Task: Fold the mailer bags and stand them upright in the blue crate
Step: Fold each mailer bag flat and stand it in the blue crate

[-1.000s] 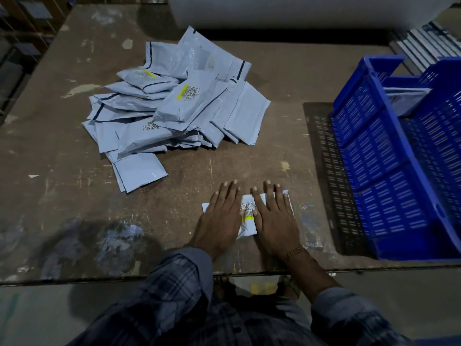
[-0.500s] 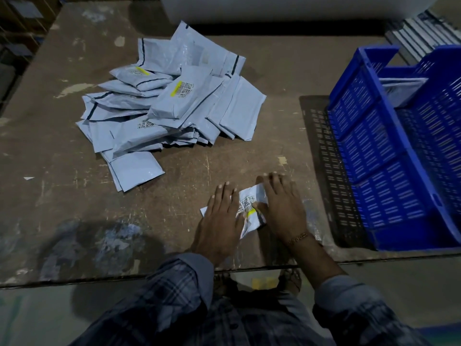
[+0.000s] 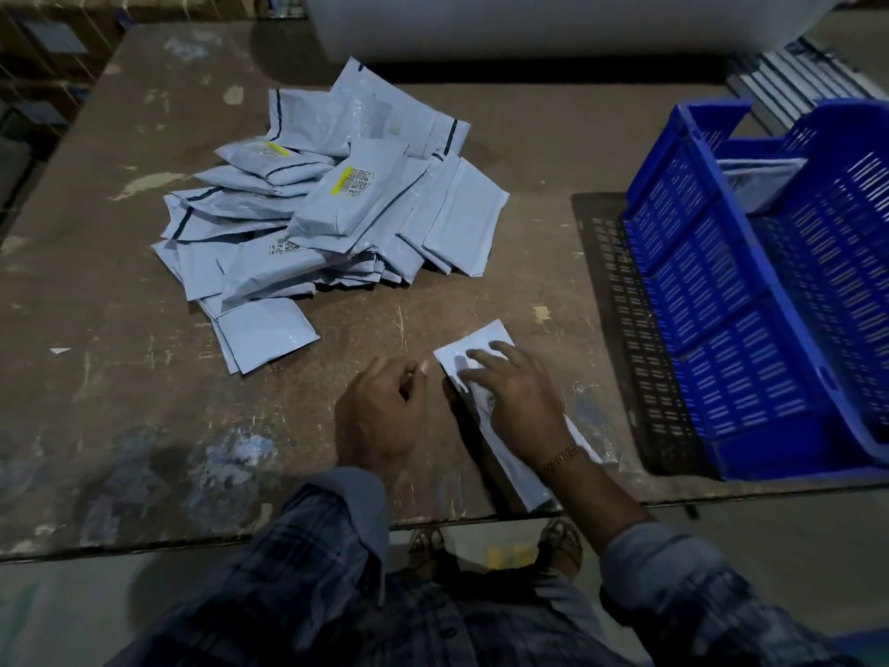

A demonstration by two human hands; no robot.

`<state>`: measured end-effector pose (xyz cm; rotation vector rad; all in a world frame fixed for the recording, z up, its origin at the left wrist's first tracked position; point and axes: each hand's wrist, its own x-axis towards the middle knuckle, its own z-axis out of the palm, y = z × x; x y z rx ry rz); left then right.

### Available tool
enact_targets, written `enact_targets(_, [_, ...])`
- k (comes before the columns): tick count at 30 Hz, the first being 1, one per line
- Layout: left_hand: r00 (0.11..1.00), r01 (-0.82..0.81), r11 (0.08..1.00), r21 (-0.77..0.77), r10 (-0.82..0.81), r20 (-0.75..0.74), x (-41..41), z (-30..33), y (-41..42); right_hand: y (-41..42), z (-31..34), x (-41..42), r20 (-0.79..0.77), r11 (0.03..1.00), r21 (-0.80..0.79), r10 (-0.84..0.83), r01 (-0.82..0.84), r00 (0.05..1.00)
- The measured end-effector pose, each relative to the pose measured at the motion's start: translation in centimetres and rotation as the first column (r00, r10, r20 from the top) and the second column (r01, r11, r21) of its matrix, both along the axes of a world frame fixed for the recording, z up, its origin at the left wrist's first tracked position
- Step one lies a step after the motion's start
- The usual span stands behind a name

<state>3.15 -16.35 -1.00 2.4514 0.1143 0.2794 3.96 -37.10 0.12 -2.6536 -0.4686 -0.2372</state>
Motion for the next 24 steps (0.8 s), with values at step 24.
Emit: enact_targets(24, [0.830,0.553,0.721,0.417,-0.523,-0.195,-0.8,-4.0,-3.8,-3.5,-5.3,-4.6,-0.165,0.938,-0.258,-0.277,0.230,0.947])
